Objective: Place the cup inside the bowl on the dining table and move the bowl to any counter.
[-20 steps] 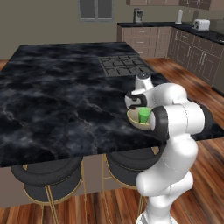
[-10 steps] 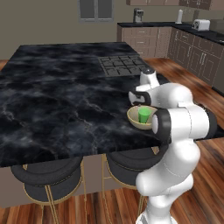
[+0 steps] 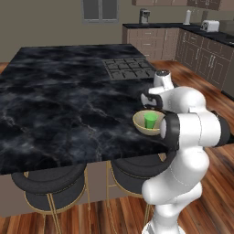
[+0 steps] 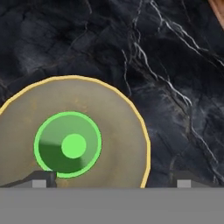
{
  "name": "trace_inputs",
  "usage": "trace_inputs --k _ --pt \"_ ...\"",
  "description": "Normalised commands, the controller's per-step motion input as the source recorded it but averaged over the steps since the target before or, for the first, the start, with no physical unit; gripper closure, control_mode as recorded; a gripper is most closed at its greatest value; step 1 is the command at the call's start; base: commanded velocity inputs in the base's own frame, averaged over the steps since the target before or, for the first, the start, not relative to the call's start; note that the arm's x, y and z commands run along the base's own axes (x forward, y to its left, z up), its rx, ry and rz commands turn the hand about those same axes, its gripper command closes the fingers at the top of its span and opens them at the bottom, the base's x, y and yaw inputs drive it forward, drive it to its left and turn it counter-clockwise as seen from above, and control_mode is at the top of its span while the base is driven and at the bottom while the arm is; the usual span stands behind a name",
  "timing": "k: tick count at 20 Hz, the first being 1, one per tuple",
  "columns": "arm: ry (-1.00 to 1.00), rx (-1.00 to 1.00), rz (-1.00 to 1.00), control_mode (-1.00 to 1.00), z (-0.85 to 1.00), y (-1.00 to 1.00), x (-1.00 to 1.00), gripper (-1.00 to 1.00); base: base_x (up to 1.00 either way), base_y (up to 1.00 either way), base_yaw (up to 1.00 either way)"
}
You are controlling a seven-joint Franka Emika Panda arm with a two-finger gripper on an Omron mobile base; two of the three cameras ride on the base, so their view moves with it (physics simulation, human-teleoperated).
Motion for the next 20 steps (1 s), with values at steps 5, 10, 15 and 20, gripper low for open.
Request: trace_inputs --k 5,10,15,20 --pt "0.00 0.04 -0.07 -1.00 0.00 -0.15 0.00 -1.00 0.00 0.00 0.00" --pt "0.00 0.09 -0.08 -1.00 0.00 -0.23 0.00 -1.00 0.00 0.00 0.00" --pt "-0.01 0.15 -0.11 -1.00 0.00 -0.25 0.00 -1.00 0.00 0.00 0.00" --pt "-0.03 0.16 -0.10 -1.00 0.00 -0.15 0.00 -1.00 0.00 0.00 0.00"
